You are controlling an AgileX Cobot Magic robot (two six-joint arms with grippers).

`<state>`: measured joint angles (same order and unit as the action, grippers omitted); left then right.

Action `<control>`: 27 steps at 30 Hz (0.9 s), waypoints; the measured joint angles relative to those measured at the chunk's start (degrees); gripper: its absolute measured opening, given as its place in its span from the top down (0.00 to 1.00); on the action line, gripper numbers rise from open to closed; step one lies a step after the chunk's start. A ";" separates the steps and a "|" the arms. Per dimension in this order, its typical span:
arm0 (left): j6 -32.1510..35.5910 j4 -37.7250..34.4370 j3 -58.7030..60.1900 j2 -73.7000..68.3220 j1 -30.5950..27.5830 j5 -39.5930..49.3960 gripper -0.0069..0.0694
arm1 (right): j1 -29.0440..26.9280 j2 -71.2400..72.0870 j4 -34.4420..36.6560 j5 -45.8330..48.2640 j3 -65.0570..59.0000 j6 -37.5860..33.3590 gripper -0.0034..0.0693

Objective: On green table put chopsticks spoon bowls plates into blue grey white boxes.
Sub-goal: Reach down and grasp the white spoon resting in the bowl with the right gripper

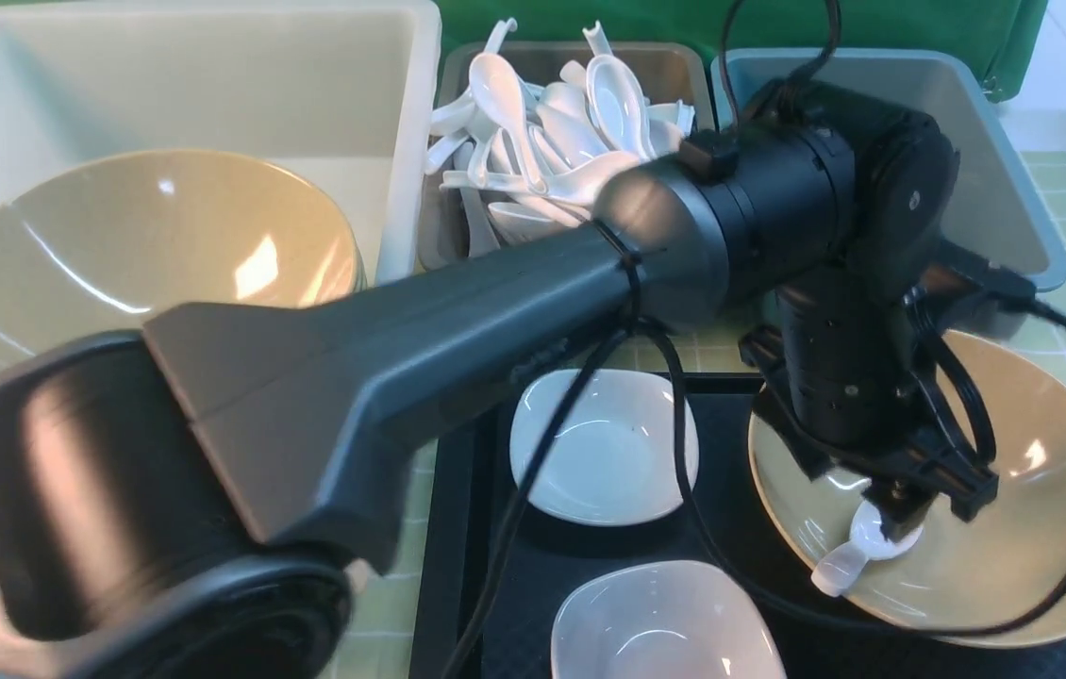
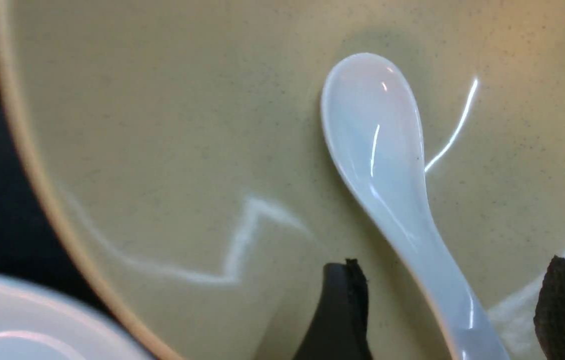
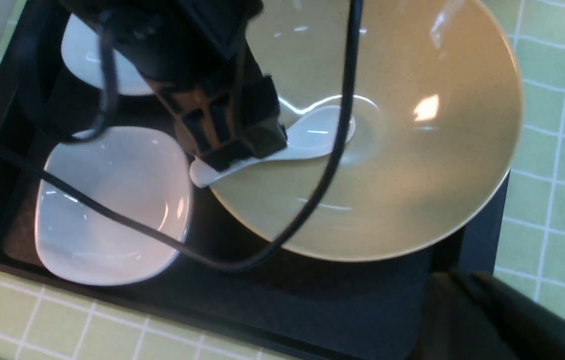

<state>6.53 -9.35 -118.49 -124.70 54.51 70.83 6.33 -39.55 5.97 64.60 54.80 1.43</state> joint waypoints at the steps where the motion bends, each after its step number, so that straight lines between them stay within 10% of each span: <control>1: 0.00 0.20 0.05 2.09 -0.39 0.04 0.35 | 0.18 0.00 0.00 0.00 0.00 0.00 0.89; 7: 0.33 -0.52 7.41 17.87 -3.01 -0.19 0.58 | 5.14 -2.74 1.08 0.05 0.00 -2.12 0.88; 12: 4.65 -0.70 26.72 35.97 -3.35 0.60 0.88 | 9.99 -10.86 2.69 -0.17 0.00 -24.28 0.86; 20: 4.69 -0.77 45.25 51.79 -3.35 -6.81 0.91 | 11.41 -24.09 12.55 -8.33 0.00 -43.15 0.85; 22: 3.00 -0.83 47.97 54.50 -3.35 -7.61 0.91 | 11.18 -26.67 14.72 -10.17 0.00 -42.90 0.85; 27: -3.12 -0.63 53.81 59.61 -5.44 -7.98 0.91 | 8.17 -36.86 19.40 -12.63 1.21 -16.55 0.83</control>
<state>3.41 -9.98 -64.68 -65.10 49.07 62.85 14.50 -76.42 25.37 51.97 56.01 -15.12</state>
